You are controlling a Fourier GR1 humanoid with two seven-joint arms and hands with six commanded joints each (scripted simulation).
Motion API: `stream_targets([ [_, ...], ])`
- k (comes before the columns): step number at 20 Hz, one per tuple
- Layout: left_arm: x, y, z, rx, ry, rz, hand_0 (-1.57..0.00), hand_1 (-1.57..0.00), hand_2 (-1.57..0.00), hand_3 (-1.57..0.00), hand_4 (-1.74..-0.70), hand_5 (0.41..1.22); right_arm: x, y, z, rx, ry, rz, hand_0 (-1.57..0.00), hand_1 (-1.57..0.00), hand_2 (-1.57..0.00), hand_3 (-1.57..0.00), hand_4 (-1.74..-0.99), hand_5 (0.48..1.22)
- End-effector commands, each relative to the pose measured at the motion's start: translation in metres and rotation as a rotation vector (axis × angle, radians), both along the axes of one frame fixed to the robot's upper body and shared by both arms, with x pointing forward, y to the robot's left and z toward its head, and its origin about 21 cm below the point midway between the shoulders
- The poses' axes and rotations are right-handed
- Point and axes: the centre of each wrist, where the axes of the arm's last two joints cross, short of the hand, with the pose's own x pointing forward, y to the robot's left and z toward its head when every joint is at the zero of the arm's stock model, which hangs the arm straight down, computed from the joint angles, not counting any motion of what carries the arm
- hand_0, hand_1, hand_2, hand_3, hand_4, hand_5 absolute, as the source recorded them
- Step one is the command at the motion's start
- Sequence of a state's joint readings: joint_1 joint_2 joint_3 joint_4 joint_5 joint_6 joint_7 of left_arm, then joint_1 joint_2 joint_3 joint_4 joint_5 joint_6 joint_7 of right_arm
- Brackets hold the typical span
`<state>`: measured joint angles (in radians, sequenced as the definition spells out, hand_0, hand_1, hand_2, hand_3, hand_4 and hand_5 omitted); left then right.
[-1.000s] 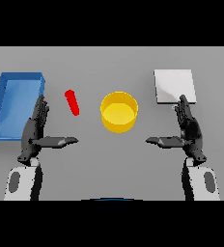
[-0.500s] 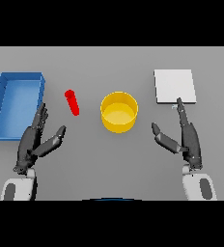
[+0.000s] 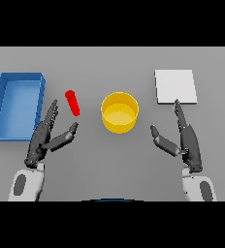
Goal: Pick up the red beaker and tilt it to pour out 1 green nut into yellow bowl. Pick up the yellow bowl and place it on the metallic measuring scale.
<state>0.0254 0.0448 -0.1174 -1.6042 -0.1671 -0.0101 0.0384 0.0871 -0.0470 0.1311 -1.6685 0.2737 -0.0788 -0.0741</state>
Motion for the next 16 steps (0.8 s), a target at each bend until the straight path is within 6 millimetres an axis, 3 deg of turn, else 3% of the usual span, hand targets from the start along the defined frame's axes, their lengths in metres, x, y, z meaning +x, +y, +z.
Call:
stream_targets([
  [1,0.006,-0.003,-0.004,0.010,0.002,-0.002,0.00,0.00,0.00,0.00,-1.22,0.622,0.001,0.000,0.001,-0.001,0.002,-0.003,0.00,0.00,0.00,0.00,-1.246,0.627],
  [10,0.061,-0.005,-0.014,0.049,-0.003,0.004,0.00,0.00,0.00,0.00,-1.27,0.677,0.003,-0.007,0.006,0.012,-0.021,0.006,0.00,0.00,0.00,0.00,-1.268,0.635],
  [16,0.083,-0.016,-0.024,0.060,0.012,-0.009,0.00,0.00,0.00,0.00,-1.30,0.691,-0.001,-0.002,0.003,0.021,-0.019,0.004,0.00,0.00,0.00,0.00,-1.272,0.644],
])
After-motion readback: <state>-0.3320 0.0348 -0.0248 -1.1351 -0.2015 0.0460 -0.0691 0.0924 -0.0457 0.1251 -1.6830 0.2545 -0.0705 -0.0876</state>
